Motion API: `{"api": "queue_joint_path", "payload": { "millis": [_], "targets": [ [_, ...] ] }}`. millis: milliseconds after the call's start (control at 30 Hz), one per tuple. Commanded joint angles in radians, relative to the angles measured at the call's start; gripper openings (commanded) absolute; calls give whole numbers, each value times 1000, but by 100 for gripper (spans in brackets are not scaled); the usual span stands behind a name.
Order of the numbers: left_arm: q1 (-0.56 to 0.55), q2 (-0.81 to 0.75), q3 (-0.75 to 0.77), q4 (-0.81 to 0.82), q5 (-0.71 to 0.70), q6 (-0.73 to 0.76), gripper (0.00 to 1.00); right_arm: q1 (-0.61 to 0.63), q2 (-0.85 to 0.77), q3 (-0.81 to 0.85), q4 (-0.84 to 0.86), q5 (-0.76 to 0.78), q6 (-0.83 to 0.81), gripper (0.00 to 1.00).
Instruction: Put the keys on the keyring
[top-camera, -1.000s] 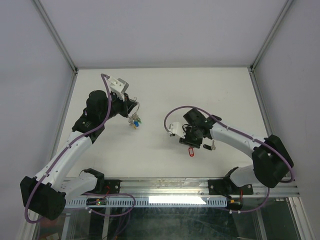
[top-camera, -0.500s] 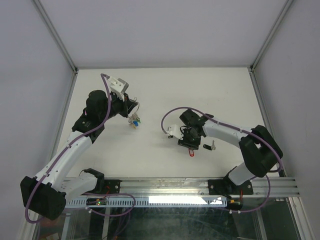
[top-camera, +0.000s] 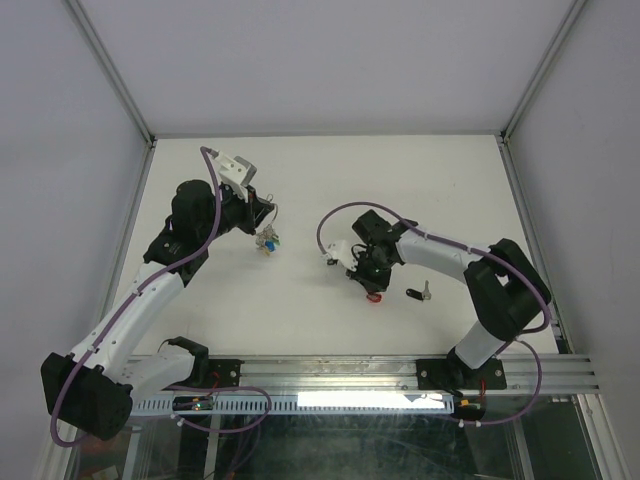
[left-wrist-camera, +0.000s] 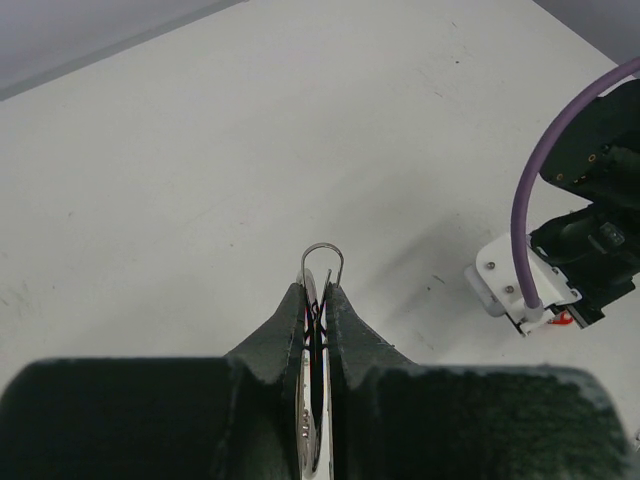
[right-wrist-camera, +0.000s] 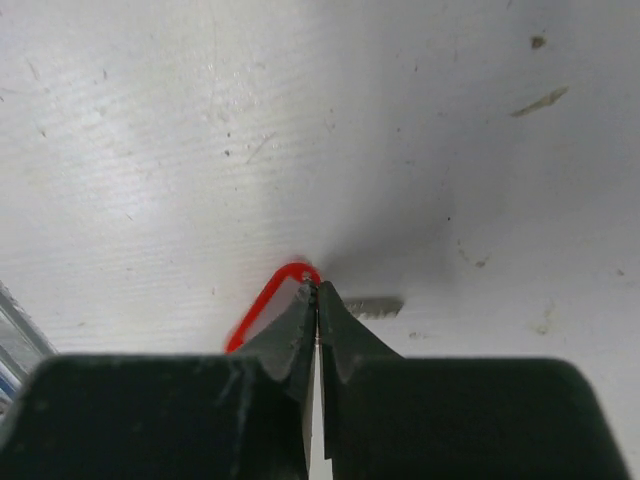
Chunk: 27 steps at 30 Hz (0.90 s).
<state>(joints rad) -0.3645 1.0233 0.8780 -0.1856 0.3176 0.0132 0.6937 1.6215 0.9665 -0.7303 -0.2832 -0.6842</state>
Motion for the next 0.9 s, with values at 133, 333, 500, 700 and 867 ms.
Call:
{"api": "queue_joint_path", "payload": {
  "millis": [133,333,500,700,867],
  "targets": [
    [11,-5,13,83,20,-10,0,12,13,104,127,-125,284,0],
    [13,-6,13,81,21,-11,0,-16,20,175,29,-25,400,0],
    [15,-6,12,82,23,-12,0,-41,25,196,-47,-7,416,0],
    [15,-4,12,82,25,-11,0,-57,40,177,-40,-38,405,45],
    [16,-4,12,82,25,-12,0,-57,97,182,-27,-100,395,50]
  ]
}}
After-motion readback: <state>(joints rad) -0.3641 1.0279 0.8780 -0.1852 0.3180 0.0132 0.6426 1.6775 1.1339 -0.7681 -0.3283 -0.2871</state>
